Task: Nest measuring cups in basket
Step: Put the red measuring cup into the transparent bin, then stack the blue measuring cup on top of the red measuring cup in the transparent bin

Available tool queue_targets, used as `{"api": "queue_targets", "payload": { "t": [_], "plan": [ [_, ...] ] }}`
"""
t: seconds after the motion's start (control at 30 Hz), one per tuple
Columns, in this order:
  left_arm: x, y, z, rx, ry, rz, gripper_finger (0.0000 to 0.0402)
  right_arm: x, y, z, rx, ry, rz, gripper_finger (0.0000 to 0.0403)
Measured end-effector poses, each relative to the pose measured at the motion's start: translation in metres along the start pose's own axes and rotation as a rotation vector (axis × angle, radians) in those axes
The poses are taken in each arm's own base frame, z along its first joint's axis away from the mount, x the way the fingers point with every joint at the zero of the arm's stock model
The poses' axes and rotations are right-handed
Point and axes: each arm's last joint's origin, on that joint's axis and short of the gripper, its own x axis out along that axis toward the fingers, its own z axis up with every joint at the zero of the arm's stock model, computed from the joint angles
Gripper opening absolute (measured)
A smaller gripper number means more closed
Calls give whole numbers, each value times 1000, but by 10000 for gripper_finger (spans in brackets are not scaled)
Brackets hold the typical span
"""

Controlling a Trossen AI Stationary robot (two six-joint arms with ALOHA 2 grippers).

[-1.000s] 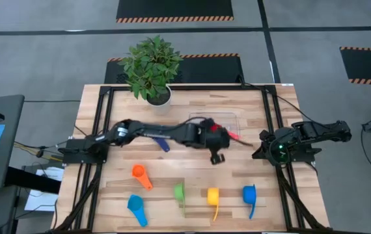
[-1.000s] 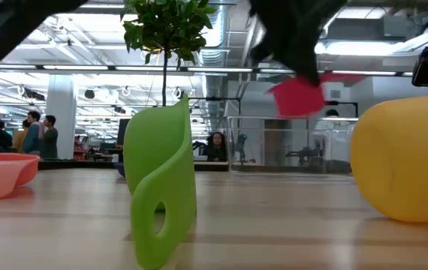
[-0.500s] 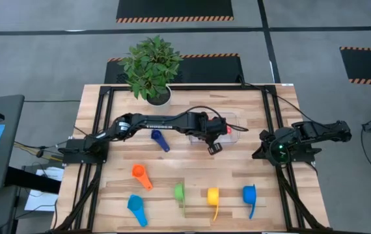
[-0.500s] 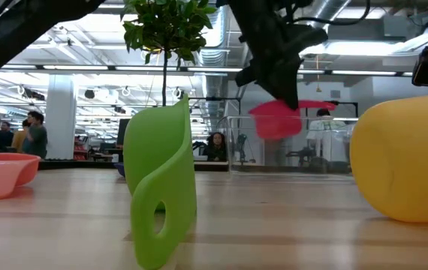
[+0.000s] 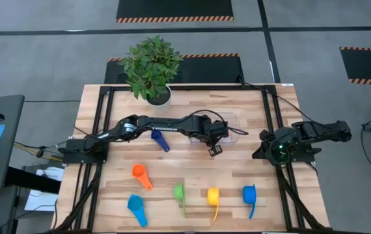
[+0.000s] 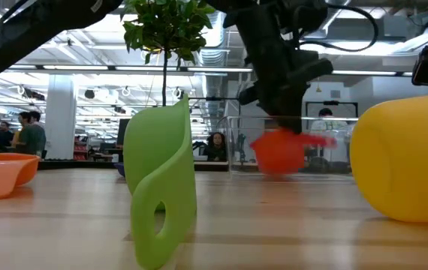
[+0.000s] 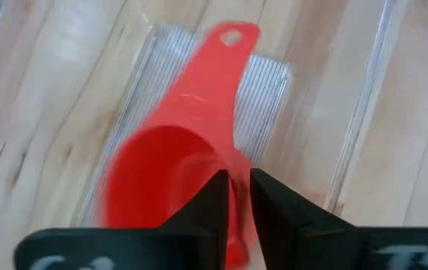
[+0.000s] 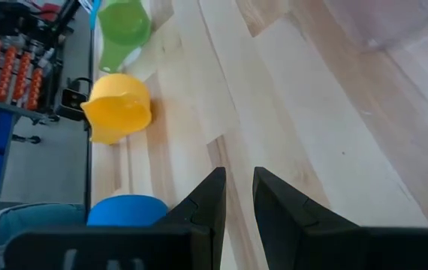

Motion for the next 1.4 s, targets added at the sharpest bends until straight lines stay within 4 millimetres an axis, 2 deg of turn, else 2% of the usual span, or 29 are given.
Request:
{"api": "queue_targets", "payload": {
  "t": [0.23, 0.3, 0.37, 0.4, 0.53, 0.57, 0.63, 0.73, 0.8, 0.87, 0.97, 1.03, 1.1, 1.2, 1.3, 1.4],
  "plan": [
    [-1, 0, 3, -50, -17, -26, 93, 0, 0, 0, 0, 1, 0, 93],
    [-11, -3, 9, -82, -35, -80, 99, 0, 1, 0, 5, -3, 7, 93],
    [-31, -12, 16, -105, -104, -196, 101, 0, 4, 3, 0, -23, 52, 93],
    [-48, -19, 18, -98, -133, -265, 102, 0, 7, 5, -8, -40, 81, 93],
    [-141, -44, 16, -5, -254, -447, 102, -4, 21, 18, -103, -180, 220, 93],
    [-162, -50, 8, 33, -252, -461, 102, -5, 24, 21, -132, -214, 260, 93],
    [-188, -65, -13, 92, -205, -411, 102, -10, 34, 26, -206, -269, 376, 93],
    [-199, -92, -54, 177, -74, -219, 103, -17, 44, 33, -263, -334, 524, 93],
    [-211, -102, -83, 228, 26, -95, 103, -20, 48, 35, -251, -353, 573, 92],
    [-226, -106, -107, 274, 97, 26, 103, -21, 50, 35, -207, -338, 578, 86],
    [-228, -120, -128, 387, 50, 73, 103, -16, 56, 39, -132, -307, 522, 69],
    [-231, -114, -141, 443, 71, 125, 103, -11, 67, 44, -105, -283, 483, 56],
    [-240, -96, -159, 451, 86, 170, 103, -6, 81, 50, -105, -248, 438, 44],
    [-238, -70, -189, 446, 83, 137, 103, 0, 110, 60, -122, -170, 369, 25],
    [-237, -35, -223, 386, 95, 99, 103, 10, 135, 64, -101, -47, 204, 9],
    [-236, -11, -246, 270, 25, -19, 103, 12, 159, 63, -48, 57, -23, 7]
  ]
}}
